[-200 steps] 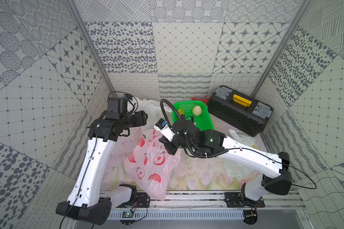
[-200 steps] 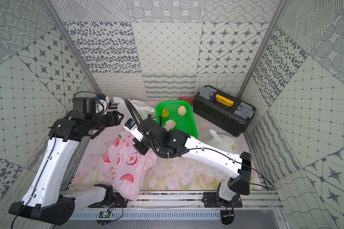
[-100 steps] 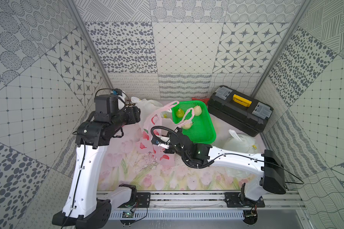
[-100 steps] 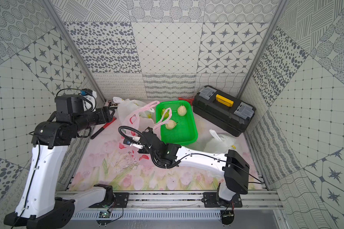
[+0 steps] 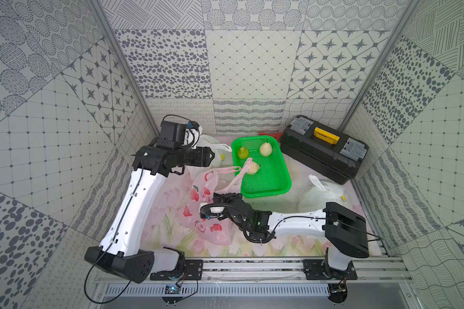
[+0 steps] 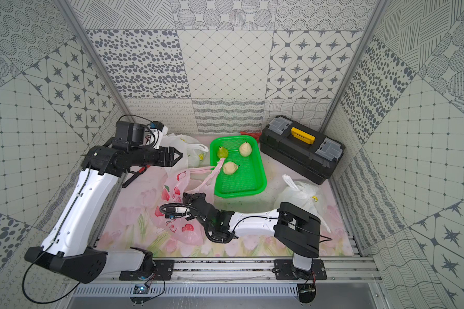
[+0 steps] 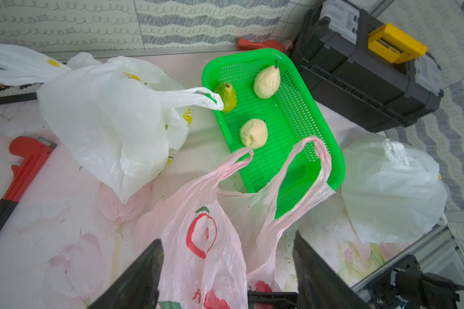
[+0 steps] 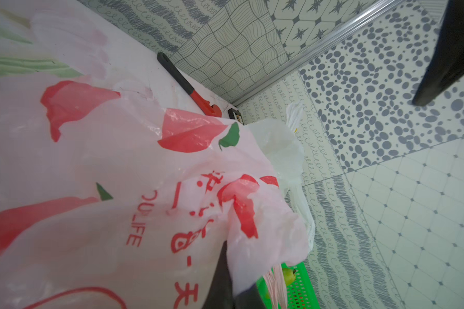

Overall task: Place the pears into plastic bags & tie knots
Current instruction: Pick up the plastic bag at the center of the board.

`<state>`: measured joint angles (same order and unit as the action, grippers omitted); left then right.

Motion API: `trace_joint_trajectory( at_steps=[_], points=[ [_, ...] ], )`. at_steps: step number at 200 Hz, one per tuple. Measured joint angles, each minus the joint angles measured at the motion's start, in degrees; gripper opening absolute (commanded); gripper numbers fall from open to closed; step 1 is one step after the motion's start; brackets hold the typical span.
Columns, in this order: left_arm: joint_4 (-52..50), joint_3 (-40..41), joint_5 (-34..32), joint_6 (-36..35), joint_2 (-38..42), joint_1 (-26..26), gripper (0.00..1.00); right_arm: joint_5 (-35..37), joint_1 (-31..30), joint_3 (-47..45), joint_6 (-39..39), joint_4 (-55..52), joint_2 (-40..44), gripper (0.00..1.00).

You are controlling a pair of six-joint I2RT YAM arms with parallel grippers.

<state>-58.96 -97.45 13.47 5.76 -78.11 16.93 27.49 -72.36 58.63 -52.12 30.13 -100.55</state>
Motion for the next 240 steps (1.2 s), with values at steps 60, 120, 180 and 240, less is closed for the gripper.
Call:
trace_joint_trajectory(
  at_steps=[60, 120, 180, 240],
  points=[
    [-1.20, -0.28, -1.20, -7.58, -13.00, 2.51, 0.83, 0.00, 0.04, -3.48, -3.50, 3.34, 1.31, 0.00],
    [-2.71, 0.28, -4.28, -11.52, -24.87, 5.90, 0.87, -0.17, 0.04, -3.48, -3.58, 3.74, 1.44, 0.00],
    [-5.79, 1.95, -9.22, -13.46, -29.73, 7.34, 0.08, -0.17, 0.76, -3.48, -1.01, 2.16, 2.34, 0.02],
    [-9.29, -7.43, -11.15, -13.33, -24.24, 4.72, 0.00, -0.31, 1.11, -2.71, 11.54, -7.19, 7.34, 0.28]
  ],
)
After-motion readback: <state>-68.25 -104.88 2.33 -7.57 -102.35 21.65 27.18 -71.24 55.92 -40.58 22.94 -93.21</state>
